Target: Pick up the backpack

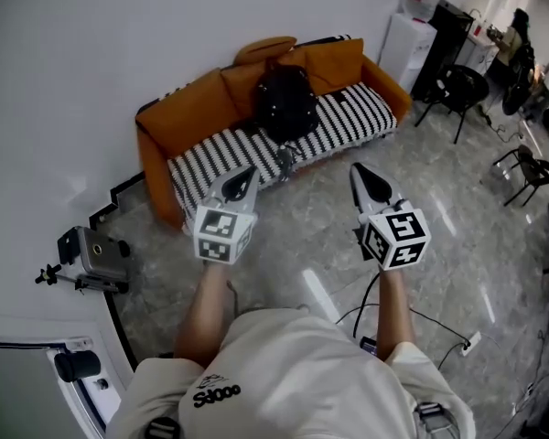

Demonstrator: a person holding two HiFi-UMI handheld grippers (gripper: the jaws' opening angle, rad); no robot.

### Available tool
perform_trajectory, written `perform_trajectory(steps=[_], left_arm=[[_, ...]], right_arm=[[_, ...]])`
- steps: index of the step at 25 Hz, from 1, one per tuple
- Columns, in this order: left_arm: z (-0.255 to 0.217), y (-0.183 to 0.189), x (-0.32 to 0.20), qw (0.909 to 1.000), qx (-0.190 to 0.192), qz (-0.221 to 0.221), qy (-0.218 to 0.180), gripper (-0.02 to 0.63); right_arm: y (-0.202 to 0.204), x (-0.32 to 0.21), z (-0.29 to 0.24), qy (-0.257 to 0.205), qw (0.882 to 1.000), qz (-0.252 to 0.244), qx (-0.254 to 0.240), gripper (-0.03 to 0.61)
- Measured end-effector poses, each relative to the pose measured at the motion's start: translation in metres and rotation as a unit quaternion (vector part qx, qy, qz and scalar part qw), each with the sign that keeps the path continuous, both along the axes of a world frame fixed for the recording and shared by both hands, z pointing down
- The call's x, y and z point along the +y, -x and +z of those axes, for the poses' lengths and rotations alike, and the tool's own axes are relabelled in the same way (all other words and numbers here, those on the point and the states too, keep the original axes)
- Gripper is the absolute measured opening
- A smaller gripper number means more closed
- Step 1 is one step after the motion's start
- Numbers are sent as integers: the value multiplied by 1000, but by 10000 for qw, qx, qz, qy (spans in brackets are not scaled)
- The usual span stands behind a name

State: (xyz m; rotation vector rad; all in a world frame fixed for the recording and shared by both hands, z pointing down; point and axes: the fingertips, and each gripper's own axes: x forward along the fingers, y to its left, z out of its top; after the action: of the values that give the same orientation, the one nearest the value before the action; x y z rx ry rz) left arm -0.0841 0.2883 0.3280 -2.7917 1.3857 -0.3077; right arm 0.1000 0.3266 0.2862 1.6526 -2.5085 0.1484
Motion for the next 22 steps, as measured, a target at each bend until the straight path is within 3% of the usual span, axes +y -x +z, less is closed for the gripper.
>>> perform_trajectory(steps=[12, 22], left_arm=[[14, -29, 22, 9997, -58, -205, 153, 11], [20, -43, 6, 9998, -28, -149, 156, 11]], right_arm=[[-26, 5, 29, 316, 9987, -400, -67, 3], [-34, -2, 36, 322, 9986, -416, -50, 3]])
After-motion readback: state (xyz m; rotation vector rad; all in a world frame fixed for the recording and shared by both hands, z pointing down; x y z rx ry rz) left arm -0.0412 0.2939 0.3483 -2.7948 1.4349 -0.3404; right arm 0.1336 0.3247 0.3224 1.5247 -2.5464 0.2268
